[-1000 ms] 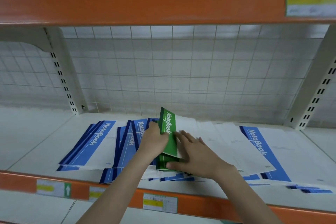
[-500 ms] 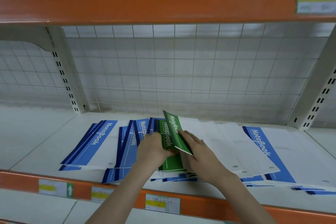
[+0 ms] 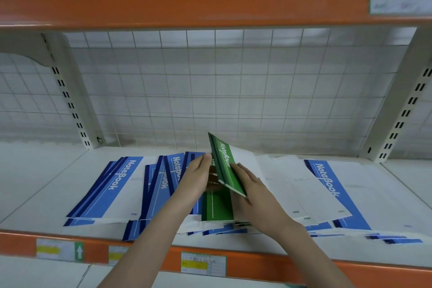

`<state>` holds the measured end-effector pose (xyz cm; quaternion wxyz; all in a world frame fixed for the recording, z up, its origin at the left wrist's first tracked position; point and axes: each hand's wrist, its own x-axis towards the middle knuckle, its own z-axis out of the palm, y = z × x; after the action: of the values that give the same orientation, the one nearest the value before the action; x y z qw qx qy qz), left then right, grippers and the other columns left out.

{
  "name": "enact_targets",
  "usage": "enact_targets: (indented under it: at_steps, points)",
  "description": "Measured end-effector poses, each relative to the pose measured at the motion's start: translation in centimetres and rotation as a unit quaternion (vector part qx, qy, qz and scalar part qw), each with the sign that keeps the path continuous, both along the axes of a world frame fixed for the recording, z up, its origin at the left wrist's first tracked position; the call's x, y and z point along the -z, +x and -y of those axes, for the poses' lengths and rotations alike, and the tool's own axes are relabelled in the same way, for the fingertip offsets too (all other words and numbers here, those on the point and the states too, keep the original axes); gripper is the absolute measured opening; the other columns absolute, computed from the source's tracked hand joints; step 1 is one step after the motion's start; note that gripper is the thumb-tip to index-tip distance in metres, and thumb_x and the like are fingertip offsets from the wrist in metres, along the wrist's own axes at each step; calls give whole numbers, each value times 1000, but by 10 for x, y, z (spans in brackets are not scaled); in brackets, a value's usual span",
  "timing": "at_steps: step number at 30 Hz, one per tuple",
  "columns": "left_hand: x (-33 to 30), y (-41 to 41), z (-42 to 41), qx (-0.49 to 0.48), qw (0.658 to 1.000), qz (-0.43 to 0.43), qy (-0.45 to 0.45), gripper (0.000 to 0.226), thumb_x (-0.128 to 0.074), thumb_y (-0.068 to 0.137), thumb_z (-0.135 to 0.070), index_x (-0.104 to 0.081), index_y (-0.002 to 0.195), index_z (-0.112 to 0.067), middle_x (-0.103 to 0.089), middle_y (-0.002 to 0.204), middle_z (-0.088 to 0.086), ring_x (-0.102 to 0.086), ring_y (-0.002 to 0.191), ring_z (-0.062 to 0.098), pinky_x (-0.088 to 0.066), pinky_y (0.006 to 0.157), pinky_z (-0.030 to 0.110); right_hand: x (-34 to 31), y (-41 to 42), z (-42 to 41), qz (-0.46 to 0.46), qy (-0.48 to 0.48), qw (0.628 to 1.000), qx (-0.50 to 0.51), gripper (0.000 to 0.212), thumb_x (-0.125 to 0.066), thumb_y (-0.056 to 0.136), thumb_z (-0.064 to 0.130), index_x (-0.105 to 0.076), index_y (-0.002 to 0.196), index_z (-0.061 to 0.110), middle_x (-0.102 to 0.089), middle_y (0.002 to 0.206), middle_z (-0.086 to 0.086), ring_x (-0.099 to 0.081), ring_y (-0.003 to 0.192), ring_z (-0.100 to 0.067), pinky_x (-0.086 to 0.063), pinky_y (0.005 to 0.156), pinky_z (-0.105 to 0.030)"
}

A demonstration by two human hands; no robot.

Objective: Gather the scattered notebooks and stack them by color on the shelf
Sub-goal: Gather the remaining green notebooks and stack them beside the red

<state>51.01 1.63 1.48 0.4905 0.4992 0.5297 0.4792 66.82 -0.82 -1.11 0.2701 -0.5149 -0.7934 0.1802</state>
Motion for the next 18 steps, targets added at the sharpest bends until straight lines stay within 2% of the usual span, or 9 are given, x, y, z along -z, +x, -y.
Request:
enact_targets:
  at_steps: [1,3,5,8,9,12,14,16,18]
  points:
    - [3,-3,0,-10,993,-111,40,21,-40,101,-33,-60,95,-26,-63,89,-5,-60,77,3,-48,64,15,0,2,-1,-4,-3,1000,8,62,-44,97,16,-16,151,25,-20,157,2,-24,142,-16,-23,116,-31]
    - [9,-8,-1,-22,934,-342,96,18,-51,96,-30,-60,104,-16,-62,93,-2,-56,78,7,-43,63,15,0,4,-1,2,-7,1000,13,61,-42,97,13,-16,151,24,-21,157,2,-23,142,-15,-24,116,-31]
    - [14,-9,1,-9,899,-431,76,28,-65,86,-35,-56,104,-15,-58,97,0,-55,86,13,-40,63,20,1,4,-1,21,-5,1000,11,62,-41,96,12,-15,151,24,-20,157,1,-22,143,-16,-21,117,-30]
    - [15,-4,2,15,915,-402,26,49,-78,71,-39,-52,105,-14,-55,101,3,-57,92,17,-43,65,21,3,4,0,53,3,999,10,63,-40,95,10,-14,151,24,-19,158,0,-19,143,-17,-15,115,-27]
    - [13,-3,1,20,925,-380,15,48,-81,69,-36,-53,102,-15,-56,99,2,-58,90,16,-44,66,21,3,3,1,54,4,998,9,63,-40,95,11,-15,151,24,-18,158,0,-19,143,-17,-14,115,-28]
    - [8,-4,-4,55,940,-337,6,33,-83,69,-23,-52,82,-26,-57,82,-11,-58,79,5,-40,56,13,1,4,2,42,-9,999,6,61,-39,96,13,-15,151,25,-18,158,2,-16,144,-15,-13,116,-29]
    - [7,-2,-7,48,945,-322,19,35,-78,75,-17,-47,92,-23,-54,84,-11,-56,80,6,-39,54,12,-1,7,2,26,-21,999,2,59,-39,98,18,-15,151,26,-17,158,3,-16,144,-13,-12,116,-27]
    - [7,1,-10,18,964,-266,20,27,-65,86,-11,-43,100,-17,-55,89,-4,-55,78,7,-44,55,16,-4,8,4,8,-37,999,-8,58,-40,99,38,-15,151,27,-16,158,5,-15,144,-11,-12,118,-30]
    - [7,4,-12,3,992,-125,-20,21,-53,92,-7,-45,109,-15,-59,96,4,-61,83,15,-49,61,25,-5,7,7,11,-68,997,-23,78,-37,87,66,-10,152,31,-10,159,9,-7,145,-8,-8,120,-36]
